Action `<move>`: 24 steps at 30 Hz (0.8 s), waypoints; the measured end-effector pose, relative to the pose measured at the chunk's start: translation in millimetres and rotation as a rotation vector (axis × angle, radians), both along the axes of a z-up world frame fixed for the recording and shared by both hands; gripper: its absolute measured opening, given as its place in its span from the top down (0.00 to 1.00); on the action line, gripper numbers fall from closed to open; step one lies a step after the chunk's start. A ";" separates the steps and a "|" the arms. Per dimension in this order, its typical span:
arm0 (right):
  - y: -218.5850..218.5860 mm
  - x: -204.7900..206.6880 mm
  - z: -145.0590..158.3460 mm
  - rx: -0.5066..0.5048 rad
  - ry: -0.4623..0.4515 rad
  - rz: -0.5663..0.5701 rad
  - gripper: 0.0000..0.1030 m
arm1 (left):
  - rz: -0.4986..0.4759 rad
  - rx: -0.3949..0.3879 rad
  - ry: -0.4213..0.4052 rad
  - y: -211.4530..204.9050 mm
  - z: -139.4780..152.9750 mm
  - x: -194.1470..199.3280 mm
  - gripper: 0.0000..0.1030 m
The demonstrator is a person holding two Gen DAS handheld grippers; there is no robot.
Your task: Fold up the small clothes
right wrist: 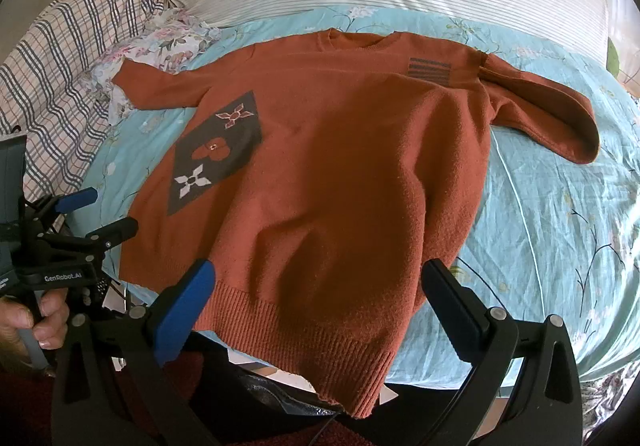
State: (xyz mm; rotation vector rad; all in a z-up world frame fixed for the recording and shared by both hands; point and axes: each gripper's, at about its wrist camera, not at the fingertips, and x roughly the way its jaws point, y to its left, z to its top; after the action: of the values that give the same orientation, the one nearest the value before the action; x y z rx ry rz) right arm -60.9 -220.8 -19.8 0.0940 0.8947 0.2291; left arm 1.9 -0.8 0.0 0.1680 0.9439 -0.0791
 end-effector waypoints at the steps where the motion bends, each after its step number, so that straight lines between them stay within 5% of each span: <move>1: -0.5 0.4 -0.1 0.001 0.000 0.001 0.00 | -0.001 0.000 -0.006 -1.1 -0.6 0.0 0.01; 16: -11.0 10.3 0.9 0.024 -0.005 -0.012 0.00 | -0.013 0.057 -0.044 -6.7 -3.0 6.1 0.01; 24: -33.6 21.6 0.0 0.032 -0.033 -0.055 0.00 | -0.023 0.053 0.018 -8.8 -12.4 22.5 0.01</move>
State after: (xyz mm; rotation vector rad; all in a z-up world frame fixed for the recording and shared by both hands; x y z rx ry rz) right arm -39.4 -254.4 -19.8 0.1444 0.8545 0.1930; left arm 24.3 -9.7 -12.4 0.2279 0.9630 -0.0768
